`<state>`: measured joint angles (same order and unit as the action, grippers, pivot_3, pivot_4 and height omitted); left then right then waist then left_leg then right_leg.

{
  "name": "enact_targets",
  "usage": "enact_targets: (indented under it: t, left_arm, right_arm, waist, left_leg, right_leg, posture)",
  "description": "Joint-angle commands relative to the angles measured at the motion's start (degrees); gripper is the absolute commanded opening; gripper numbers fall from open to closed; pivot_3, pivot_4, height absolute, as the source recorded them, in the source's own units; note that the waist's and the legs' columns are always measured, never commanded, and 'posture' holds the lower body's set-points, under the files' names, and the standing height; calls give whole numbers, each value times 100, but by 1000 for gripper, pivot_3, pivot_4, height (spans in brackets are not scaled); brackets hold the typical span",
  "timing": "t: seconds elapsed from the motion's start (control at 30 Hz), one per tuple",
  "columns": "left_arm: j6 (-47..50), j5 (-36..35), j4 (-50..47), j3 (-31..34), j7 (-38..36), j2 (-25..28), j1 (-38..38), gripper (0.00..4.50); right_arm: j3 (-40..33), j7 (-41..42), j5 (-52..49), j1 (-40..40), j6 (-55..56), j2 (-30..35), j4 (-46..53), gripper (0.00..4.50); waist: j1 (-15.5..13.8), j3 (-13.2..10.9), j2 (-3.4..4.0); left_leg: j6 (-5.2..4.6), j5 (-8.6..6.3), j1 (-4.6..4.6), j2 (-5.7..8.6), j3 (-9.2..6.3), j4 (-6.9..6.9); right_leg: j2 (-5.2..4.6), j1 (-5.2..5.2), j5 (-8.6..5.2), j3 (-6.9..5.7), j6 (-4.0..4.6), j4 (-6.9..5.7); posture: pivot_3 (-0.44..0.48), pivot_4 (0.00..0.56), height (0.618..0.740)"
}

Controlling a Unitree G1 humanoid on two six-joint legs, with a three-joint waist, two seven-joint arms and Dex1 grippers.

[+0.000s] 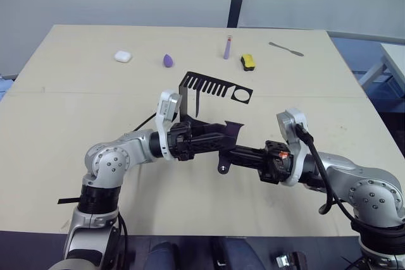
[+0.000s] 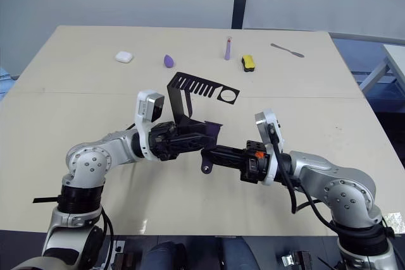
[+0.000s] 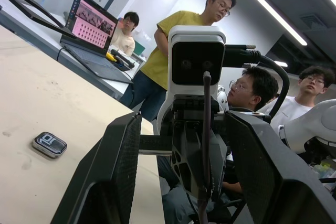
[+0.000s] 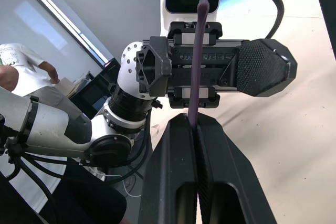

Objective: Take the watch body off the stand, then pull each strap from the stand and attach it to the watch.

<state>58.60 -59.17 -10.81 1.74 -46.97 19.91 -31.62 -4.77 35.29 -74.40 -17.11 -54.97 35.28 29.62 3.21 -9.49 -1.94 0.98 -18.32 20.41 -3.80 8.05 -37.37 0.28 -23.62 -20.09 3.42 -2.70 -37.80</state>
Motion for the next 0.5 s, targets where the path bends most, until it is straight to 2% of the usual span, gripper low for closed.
enact_targets:
  t: [0.03, 0.4, 0.5]
  left_arm:
    - [-64, -211, -112, 154, 53, -104, -102, 2710]
    - [-42, -300, -123, 185, 120, -140, -49, 2710]
    - [-43, -308, -124, 193, 118, -130, -39, 1847]
  right_arm:
    - [-38, 21, -43, -16, 109, -15, 183, 0]
    - [-70, -17, -80, -4, 111, -40, 188, 0]
    - [-69, -7, -71, 0, 110, -34, 183, 0]
  waist:
    - [-3, 0, 0]
    - [-2, 0, 0]
    - [1, 0, 0]
  left_leg:
    - [0, 0, 0, 0, 0, 0]
    - [0, 0, 1, 0, 0, 0]
    - [0, 0, 0, 0, 0, 0]
  right_leg:
    - [0, 0, 0, 0, 0, 0]
    - [0, 0, 0, 0, 0, 1]
    - [0, 0, 0, 0, 0, 1]
  posture:
    - [0, 150, 740]
    - [0, 150, 740]
    - [0, 150, 740]
